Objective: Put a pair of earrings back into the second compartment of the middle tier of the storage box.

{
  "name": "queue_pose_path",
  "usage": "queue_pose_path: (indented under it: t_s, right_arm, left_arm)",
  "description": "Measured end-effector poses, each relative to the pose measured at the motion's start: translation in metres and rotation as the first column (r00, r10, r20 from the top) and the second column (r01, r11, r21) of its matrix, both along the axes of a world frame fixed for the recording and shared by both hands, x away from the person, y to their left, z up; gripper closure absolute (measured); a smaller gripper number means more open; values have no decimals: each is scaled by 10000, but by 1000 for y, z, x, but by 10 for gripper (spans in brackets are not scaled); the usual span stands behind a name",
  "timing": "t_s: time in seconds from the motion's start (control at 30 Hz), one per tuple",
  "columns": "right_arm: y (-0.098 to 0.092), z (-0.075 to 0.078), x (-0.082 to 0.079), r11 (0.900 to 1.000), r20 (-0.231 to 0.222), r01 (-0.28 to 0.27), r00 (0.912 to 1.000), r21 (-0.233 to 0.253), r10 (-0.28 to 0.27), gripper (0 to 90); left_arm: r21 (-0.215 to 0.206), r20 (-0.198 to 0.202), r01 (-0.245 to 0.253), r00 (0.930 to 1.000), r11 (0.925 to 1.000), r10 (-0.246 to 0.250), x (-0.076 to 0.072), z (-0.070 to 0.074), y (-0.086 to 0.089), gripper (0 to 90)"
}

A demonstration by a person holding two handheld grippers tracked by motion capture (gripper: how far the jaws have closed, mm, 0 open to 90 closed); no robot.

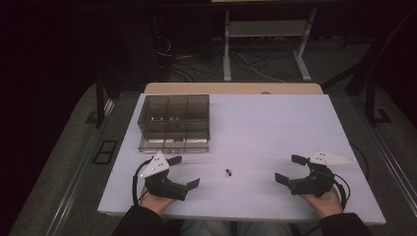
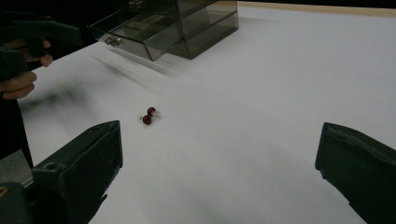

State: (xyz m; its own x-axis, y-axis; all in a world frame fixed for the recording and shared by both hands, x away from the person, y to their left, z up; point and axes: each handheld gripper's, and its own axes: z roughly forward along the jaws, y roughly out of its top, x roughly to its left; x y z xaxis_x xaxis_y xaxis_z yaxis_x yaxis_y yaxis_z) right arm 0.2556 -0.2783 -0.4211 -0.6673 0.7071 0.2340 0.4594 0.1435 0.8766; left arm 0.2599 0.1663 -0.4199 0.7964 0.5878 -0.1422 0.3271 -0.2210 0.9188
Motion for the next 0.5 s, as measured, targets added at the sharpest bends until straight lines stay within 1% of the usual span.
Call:
queue_pose_path:
  t_s: [0.27,0.33,0.5]
  right_arm:
    - [0,0,0,10000,-84,16,10000,-37,-16,4]
    - [-1,0,0,10000,-92,27,10000,-70,-27,4]
    - [-2,0,0,10000,-126,33,9999,-67,-34,4]
  left_arm:
    - [2,-36,-18,10000,10000,18,0,0,0,0]
    - [-114,-101,3,9999,9999,-5,0,0,0,0]
    - [-60,-159,74,9998,10000,-75,-1,1,0,0]
